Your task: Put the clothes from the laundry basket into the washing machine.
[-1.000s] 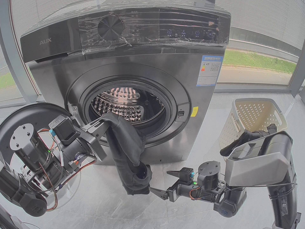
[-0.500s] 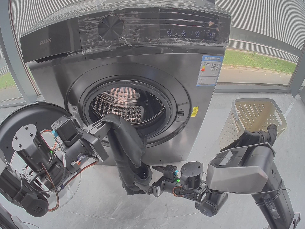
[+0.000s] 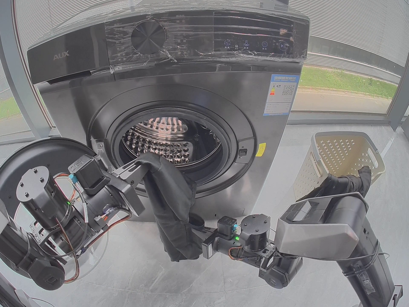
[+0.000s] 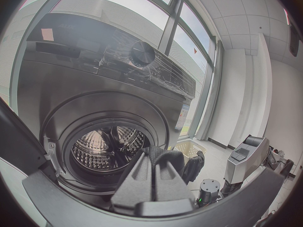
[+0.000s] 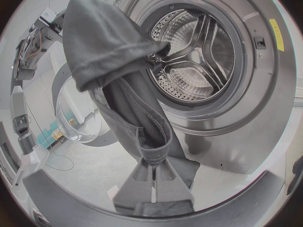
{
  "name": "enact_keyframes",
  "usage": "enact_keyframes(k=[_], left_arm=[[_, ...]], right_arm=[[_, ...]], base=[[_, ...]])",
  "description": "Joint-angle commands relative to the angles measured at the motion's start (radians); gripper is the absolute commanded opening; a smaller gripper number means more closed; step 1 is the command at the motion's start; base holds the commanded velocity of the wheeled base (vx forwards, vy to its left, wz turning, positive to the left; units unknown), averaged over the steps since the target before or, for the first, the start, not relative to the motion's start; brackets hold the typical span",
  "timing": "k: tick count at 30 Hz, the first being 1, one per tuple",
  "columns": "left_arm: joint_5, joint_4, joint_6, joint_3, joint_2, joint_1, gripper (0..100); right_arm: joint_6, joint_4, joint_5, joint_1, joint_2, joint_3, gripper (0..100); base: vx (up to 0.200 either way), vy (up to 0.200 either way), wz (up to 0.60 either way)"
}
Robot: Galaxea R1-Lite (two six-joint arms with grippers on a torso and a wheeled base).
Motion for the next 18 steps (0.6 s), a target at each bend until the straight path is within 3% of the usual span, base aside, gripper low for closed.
enact_keyframes(k=[1, 3, 7, 12, 18], left_arm=[[-0.001, 0.000, -0.005, 0.002, 0.003, 0.008, 0], [0.001, 0.000, -0.022, 0.000, 0.003, 0.009, 0], [0.001, 0.000, -0.025, -0.002, 0.003, 0.027, 0], [-0.001, 0.000, -0.026, -0.021, 0.000, 0.067, 0], [-0.001, 0.000, -0.026, -0.035, -0.011, 0.116, 0]], right_arm=[[0.000, -0.001, 0.001, -0.003, -0.068, 0.039, 0], [-0.001, -0.001, -0.008, -0.008, -0.131, 0.107, 0], [0.000, 0.000, -0.062, -0.026, -0.273, 0.280, 0], [-0.003, 0.000, -0.056, -0.078, -0.480, 0.430, 0], [-0.018, 0.002, -0.019, -0.137, -0.678, 0.493, 0]], base=[[0.000, 0.000, 0.00], [0.000, 0.000, 0.00], [0.000, 0.000, 0.00], [0.000, 0.000, 0.00], [0.000, 0.000, 0.00]])
